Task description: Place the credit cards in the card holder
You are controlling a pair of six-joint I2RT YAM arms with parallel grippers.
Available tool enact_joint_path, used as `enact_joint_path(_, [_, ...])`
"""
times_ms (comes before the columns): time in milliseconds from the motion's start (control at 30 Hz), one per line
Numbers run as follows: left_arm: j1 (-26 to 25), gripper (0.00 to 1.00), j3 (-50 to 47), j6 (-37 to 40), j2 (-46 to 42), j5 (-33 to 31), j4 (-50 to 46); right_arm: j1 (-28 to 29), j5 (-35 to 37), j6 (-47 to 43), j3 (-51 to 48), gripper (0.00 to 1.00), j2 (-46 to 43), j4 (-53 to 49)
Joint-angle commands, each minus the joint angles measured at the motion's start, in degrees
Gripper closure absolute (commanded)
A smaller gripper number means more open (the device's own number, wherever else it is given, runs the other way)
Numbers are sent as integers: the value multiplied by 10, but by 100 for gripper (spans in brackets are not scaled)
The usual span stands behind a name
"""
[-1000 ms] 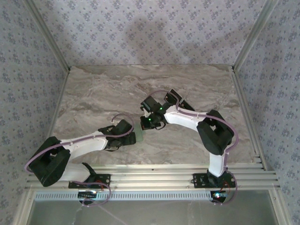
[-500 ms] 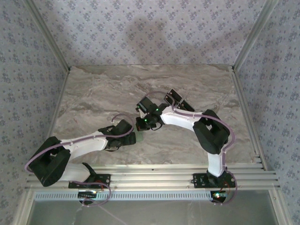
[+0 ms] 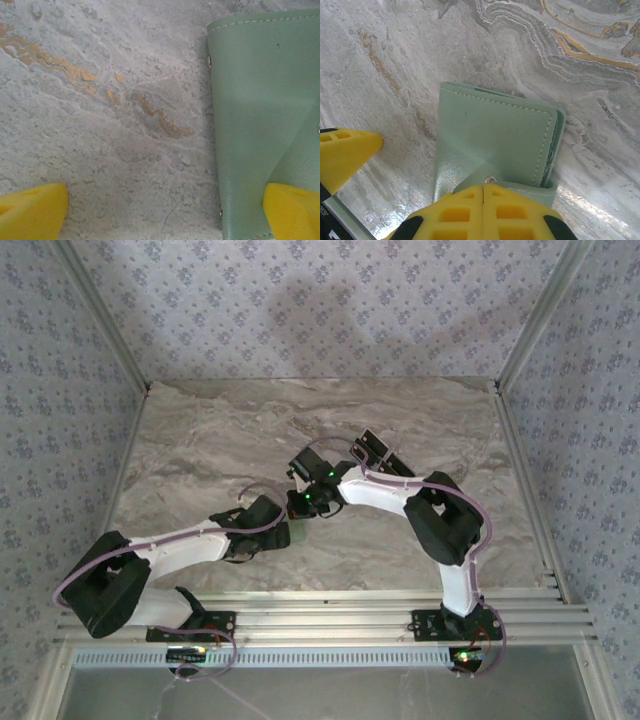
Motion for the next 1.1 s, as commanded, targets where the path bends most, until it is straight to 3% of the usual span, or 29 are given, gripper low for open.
enact_joint_path(0, [-3,0,-13,3,15,-7,-5,4,-9,7,17,100,18,4])
enact_joint_path(800, [-3,0,-14,5,11,-3,-1,14,7,3,12,100,46,-4])
enact_joint_path(1067, [11,0,-19,-24,-78,-35,-34,21,20,3,-6,100,45,-6])
